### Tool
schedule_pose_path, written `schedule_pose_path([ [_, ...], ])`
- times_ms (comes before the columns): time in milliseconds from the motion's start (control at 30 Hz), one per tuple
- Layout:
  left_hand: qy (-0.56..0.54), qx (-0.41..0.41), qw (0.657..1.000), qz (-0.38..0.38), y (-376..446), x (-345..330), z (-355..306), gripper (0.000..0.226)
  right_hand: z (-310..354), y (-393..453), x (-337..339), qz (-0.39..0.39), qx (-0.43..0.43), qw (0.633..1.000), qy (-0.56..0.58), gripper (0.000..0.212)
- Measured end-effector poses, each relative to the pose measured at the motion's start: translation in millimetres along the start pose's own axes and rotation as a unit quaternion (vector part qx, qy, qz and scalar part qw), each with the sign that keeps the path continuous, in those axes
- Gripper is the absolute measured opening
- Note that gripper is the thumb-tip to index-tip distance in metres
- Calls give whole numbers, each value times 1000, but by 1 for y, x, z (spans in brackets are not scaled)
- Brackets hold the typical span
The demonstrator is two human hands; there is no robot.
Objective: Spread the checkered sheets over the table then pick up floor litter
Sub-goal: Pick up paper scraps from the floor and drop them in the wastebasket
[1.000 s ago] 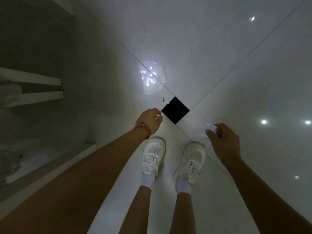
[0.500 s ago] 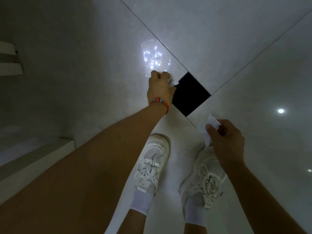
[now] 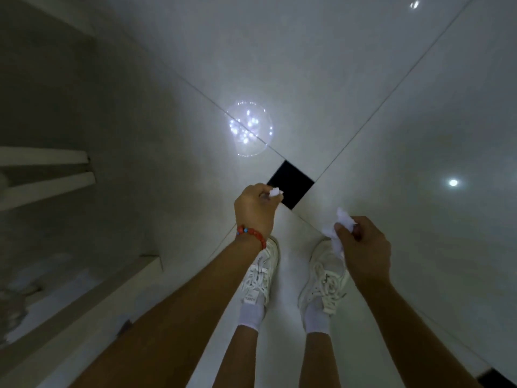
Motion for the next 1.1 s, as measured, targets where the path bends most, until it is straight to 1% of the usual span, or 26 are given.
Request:
schedule_pose_path([
  [67, 31, -37, 999, 13, -32, 15, -30, 9, 27, -30, 18, -10, 19, 999, 30, 15],
  [133, 43, -46, 998, 20, -63, 34, -60, 9, 53, -62, 38, -18, 34, 998, 46, 16],
  [267, 13, -32, 998, 47, -124, 78, -129, 10, 97, -131, 76, -55, 51, 994, 74, 7],
  [367, 14, -59, 995, 79, -170, 107, -181, 11, 122, -184, 98, -85, 54, 991, 89, 2],
  [467, 3, -79, 991, 104, -208, 131, -223, 9, 140, -232, 111, -116, 51, 986, 104, 7],
  [533, 7, -93, 989, 118, -228, 142, -243, 8, 148, -261, 118, -149, 47, 981, 118, 5],
  [633, 43, -110, 984, 137, -252, 155, -257, 7, 151, -303, 124, -202, 38, 965, 161, 2],
  [700, 75, -122, 975, 168, -265, 161, -260, 12, 150, -330, 127, -234, 35, 953, 187, 8],
  [767, 111, -146, 962, 201, -279, 166, -262, 20, 147, -358, 129, -270, 28, 939, 212, 14],
  [833, 156, -169, 947, 224, -293, 172, -265, 23, 138, -391, 128, -311, 14, 916, 252, 17],
  [900, 188, -183, 933, 248, -307, 176, -269, 21, 124, -430, 122, -356, -1, 890, 286, 21],
  [1000, 245, -209, 903, 285, -332, 170, -273, 16, 93, -489, 106, -408, -24, 856, 317, 35],
  [1100, 293, -255, 866, 314, -362, 147, -279, 19, 54, -545, 85, -463, -71, 801, 374, 38],
])
Point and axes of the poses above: each hand's wrist, its own y-axis towards the middle knuckle, its own x-axis out of the back of the hand, z = x × y, the point moved 3 cm from there along y, towards the middle knuckle, and after that the axes turned 12 degrees about z, right-handed, at the moved point
